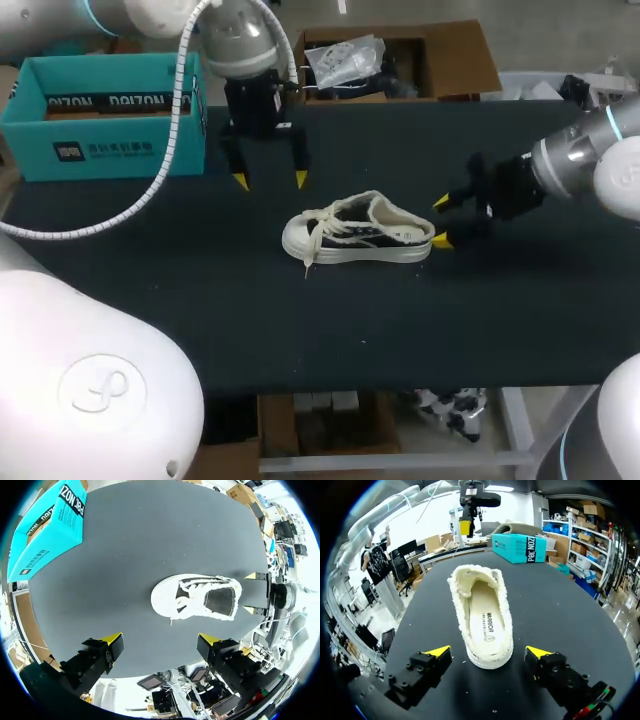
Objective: Open the shoe tongue, take the insole out of the shoe, put the insole back into the shoe, and pack the shoe into the shoebox
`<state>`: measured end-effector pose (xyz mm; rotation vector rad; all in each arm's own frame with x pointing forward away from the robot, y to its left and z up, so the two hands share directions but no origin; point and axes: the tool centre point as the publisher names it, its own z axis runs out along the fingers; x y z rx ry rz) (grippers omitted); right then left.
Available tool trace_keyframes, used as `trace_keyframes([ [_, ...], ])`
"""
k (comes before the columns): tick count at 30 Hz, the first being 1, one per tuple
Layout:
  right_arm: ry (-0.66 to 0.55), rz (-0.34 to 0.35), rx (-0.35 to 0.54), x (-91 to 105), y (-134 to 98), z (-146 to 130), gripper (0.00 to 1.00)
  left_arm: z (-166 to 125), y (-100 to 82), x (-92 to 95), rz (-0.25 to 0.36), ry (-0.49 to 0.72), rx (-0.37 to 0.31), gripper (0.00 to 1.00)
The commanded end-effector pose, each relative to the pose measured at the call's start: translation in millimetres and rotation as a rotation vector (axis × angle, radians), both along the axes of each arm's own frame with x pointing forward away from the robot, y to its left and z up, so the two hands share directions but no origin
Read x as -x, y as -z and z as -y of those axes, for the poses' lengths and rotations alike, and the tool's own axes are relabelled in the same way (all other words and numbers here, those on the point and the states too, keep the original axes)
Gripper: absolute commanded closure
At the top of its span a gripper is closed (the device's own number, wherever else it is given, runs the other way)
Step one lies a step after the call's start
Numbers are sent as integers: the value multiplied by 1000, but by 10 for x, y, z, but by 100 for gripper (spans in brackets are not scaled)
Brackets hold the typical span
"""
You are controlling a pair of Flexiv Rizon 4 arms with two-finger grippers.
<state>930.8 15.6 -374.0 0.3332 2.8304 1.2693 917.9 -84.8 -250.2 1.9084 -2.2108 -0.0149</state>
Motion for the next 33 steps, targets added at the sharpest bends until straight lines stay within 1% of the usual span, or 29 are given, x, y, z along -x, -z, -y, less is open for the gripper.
trace_keyframes([
  [1, -4, -5, -32, -107, 153, -62, 0, 129, 33, -40, -50, 18, -23, 0],
  [4, 0, -13, -48, -133, 227, -88, 0, 164, 28, -29, -49, 23, -22, 0],
  [7, -2, -27, -60, -106, 295, -161, 0, 186, 24, -5, -45, 29, -19, 0],
  [13, -12, -28, -99, -74, 401, -270, 0, 227, 42, -2, -46, 35, -24, 0],
  [15, -12, -29, -100, -64, 432, -313, 0, 238, 48, -8, -47, 35, -26, 0],
  [22, -21, -24, -134, -20, 502, -432, 0, 296, 61, -16, -50, 41, -26, 0],
  [33, -24, -30, -156, 3, 579, -500, 0, 361, 84, -5, -56, 54, -24, 0],
])
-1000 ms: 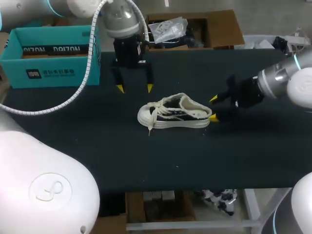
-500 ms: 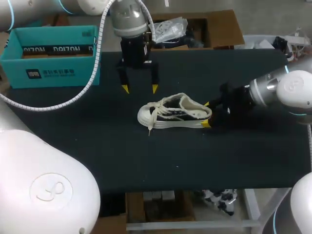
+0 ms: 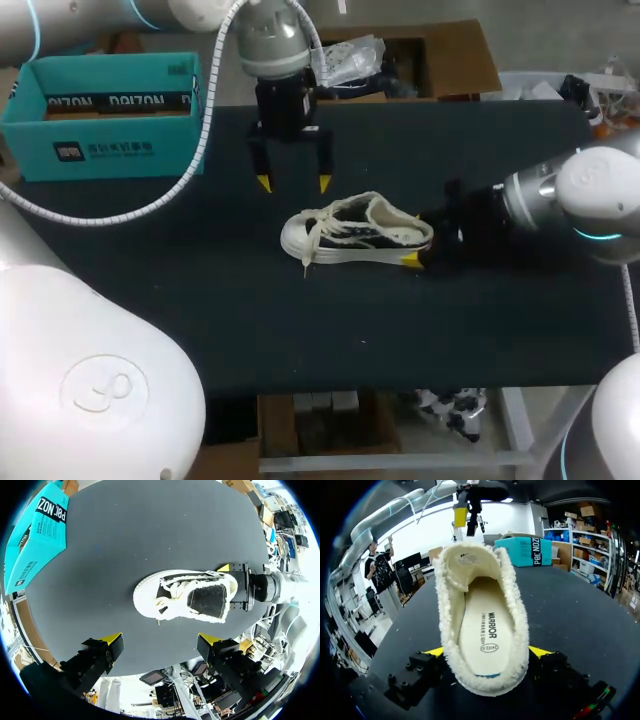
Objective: Open the shoe tongue, take the insole out of the shoe, put the insole back into the shoe, and pack the shoe into the shoebox
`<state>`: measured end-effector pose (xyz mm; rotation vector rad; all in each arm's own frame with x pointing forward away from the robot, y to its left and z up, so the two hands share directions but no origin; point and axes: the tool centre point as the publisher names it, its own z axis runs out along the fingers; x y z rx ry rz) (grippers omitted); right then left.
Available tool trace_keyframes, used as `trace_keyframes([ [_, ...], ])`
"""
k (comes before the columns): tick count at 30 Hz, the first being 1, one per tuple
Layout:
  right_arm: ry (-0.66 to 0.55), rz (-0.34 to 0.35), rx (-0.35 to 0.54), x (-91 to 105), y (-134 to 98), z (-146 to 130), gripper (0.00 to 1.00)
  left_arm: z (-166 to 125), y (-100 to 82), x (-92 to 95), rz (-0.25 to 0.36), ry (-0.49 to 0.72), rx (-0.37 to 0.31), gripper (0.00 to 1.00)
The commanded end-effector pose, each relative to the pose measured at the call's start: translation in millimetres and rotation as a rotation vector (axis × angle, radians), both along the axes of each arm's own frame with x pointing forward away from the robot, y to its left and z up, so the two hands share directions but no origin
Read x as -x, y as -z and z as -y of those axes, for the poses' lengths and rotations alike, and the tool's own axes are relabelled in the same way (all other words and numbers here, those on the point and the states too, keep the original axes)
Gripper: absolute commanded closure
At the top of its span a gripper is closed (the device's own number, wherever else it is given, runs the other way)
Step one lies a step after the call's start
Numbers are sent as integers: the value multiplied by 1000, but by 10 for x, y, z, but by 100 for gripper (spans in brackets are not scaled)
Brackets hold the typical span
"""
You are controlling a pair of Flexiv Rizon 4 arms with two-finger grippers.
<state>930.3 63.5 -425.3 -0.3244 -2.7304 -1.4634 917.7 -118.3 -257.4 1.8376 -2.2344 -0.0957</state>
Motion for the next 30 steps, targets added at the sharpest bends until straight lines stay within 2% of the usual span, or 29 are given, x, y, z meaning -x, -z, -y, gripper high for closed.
trace_keyframes([
  [1, -5, -2, -13, 0, 70, -25, 0, 31, 18, -6, -3, 1, -4, 0],
  [10, -13, -9, -36, -34, 117, -33, 0, 96, 23, 35, -4, 9, -4, 0],
  [11, -13, -8, -39, -37, 120, -33, 38, 113, 21, 48, -3, 12, -5, 0],
  [12, -13, -7, -42, -39, 122, -33, 87, 135, 18, 60, 0, 15, -8, 0],
  [13, -15, -4, -45, -41, 124, -34, 100, 161, 14, 76, 1, 17, -12, 0],
  [21, -21, 8, -59, -69, 137, -49, 100, 520, -12, 164, 36, 48, -86, 0],
  [30, -20, 9, -59, -76, 150, -71, 100, 840, 175, 73, 26, 46, -153, 0],
])
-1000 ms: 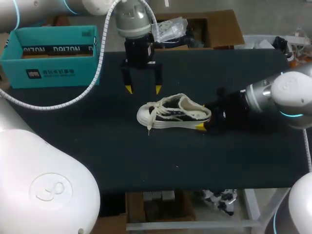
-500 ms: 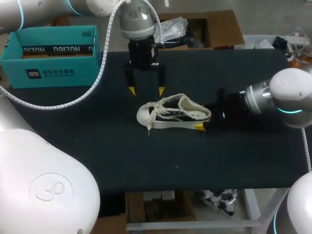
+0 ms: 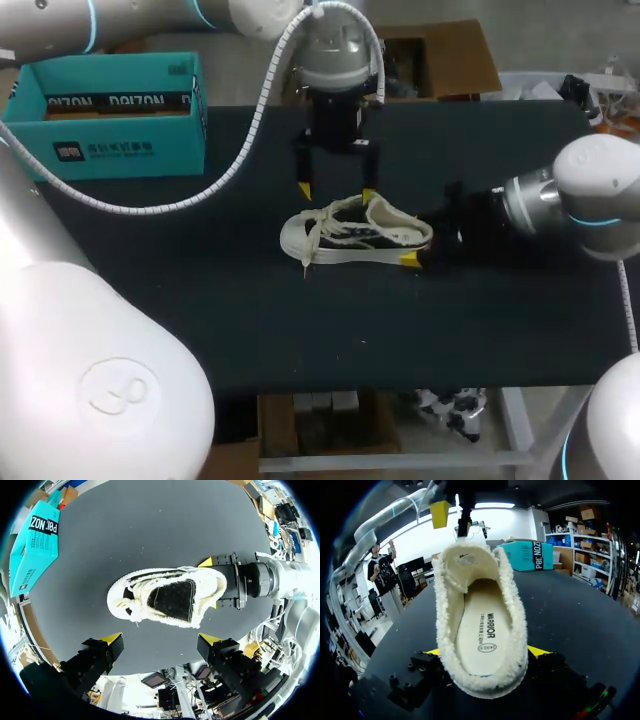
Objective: Open the shoe tongue, take the insole out of the shoe, put the insole back into the shoe, and pack the shoe into the shoebox
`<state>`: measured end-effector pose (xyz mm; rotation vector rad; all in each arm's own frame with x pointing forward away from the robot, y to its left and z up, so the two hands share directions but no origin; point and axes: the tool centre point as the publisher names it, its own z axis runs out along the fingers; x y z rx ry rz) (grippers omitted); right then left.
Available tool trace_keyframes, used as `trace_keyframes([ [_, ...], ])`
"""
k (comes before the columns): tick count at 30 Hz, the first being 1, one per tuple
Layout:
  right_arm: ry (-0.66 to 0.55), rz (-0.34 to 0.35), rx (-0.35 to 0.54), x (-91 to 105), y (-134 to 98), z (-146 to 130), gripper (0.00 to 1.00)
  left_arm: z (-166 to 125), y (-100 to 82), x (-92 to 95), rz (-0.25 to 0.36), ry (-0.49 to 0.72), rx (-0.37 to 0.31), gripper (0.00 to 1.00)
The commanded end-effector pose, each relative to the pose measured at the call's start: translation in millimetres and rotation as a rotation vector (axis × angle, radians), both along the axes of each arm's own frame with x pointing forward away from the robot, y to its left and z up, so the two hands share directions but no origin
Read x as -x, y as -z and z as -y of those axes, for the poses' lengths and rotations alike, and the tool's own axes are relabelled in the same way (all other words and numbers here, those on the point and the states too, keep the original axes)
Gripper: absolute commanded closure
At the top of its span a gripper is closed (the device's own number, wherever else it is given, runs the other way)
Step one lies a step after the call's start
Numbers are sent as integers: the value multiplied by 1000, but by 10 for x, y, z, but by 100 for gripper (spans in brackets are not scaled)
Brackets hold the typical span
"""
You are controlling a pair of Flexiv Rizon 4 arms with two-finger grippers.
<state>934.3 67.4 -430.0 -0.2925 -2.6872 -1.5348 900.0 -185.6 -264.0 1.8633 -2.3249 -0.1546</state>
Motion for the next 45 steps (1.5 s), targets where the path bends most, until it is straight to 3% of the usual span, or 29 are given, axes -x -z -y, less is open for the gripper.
trace_keyframes([
  [1, -3, 0, -4, -36, 102, -32, 100, 188, 133, -117, -20, 8, -79, 0],
  [11, -3, 0, -4, -36, 102, -32, 100, 404, 335, -164, -22, -1, -152, 0],
  [14, -3, 0, -4, -36, 102, -32, 100, 432, 363, -140, -18, 0, -178, 27],
  [16, -3, 0, -4, -36, 102, -32, 100, 436, 392, -131, -21, 3, -199, 39],
  [19, -3, 0, -4, -36, 102, -32, 100, 426, 414, -135, -26, -1, -201, 73],
  [20, -3, 0, -4, -36, 102, -32, 100, 419, 417, -137, -31, -1, -201, 80],
  [22, -3, 0, -4, -36, 102, -32, 100, 404, 422, -128, -40, 6, -201, 83],
  [24, -3, 0, -4, -36, 102, -32, 100, 384, 423, -116, -39, 4, -205, 100],
  [31, -3, 0, -4, -36, 102, -32, 100, 271, 384, -90, -20, -17, -185, 100],
  [40, -3, 0, -4, -36, 102, -32, 100, -165, 208, -98, 27, -91, -8, 100],
  [45, -3, 0, -4, -36, 102, -32, 100, -451, 241, -161, 16, -134, 75, 100],
])
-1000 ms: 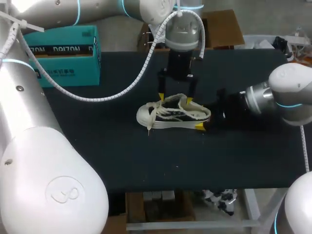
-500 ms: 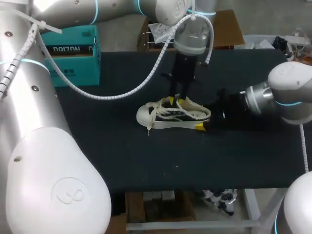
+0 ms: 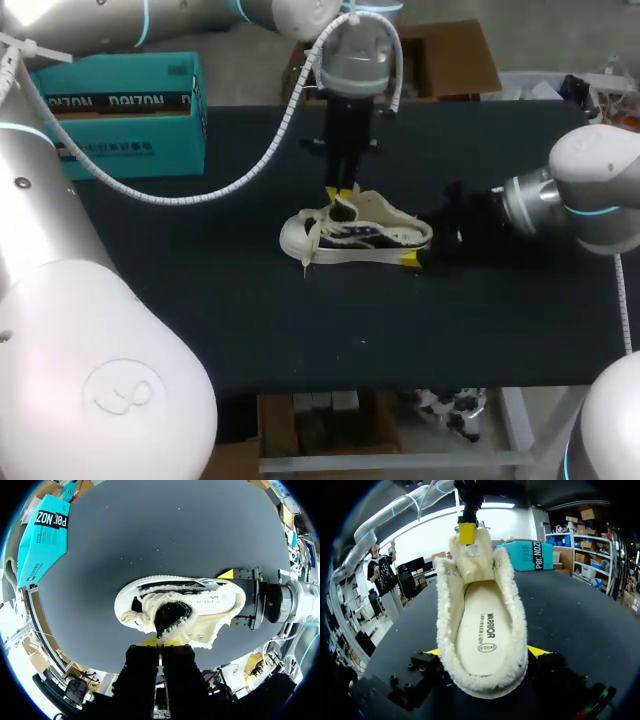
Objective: Open the shoe tongue, take the insole out of the shoe, put the insole back into the shoe, and pack the shoe into the shoebox
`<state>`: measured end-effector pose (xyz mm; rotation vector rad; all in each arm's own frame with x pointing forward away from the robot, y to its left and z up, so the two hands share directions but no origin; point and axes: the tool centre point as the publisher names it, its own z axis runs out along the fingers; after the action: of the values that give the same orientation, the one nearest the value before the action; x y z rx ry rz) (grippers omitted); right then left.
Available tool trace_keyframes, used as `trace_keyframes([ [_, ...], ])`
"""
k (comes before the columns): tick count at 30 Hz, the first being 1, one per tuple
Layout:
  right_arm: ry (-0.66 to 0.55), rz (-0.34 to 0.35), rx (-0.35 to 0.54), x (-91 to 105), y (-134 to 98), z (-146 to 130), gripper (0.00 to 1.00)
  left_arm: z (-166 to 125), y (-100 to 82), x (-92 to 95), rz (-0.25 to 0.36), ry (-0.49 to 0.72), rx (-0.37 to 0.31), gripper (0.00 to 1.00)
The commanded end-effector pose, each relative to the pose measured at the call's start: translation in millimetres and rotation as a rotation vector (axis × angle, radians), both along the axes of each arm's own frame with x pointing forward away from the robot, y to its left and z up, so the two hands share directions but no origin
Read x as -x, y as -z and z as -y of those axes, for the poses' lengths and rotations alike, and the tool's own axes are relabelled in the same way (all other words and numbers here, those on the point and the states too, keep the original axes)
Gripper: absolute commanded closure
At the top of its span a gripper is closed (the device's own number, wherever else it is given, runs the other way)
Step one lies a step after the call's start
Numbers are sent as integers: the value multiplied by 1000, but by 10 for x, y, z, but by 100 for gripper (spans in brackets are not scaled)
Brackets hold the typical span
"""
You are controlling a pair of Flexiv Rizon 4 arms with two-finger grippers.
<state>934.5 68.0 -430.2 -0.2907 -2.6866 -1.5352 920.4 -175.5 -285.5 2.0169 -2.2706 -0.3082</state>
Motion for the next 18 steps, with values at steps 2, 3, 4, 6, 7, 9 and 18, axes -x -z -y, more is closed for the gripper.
trace_keyframes([
  [2, -2, 0, -4, -35, 101, -26, 100, -435, 76, -16, 24, -60, 222, 100],
  [3, -2, 0, -4, -35, 101, -26, 100, -460, 112, -44, 17, -62, 225, 100],
  [4, -2, 0, -4, -35, 101, -26, 100, -481, 157, -78, 5, -73, 225, 100],
  [6, -2, 0, -4, -35, 101, -26, 100, -503, 240, -119, -4, -73, 225, 100],
  [7, -2, 0, -4, -35, 101, -26, 100, -513, 278, -141, -16, -77, 230, 100],
  [9, -2, 0, -4, -35, 101, -26, 100, -524, 339, -180, -22, -78, 237, 100],
  [18, -2, 0, -4, -35, 101, -26, 100, -517, 523, -252, -70, -48, 277, 100],
])
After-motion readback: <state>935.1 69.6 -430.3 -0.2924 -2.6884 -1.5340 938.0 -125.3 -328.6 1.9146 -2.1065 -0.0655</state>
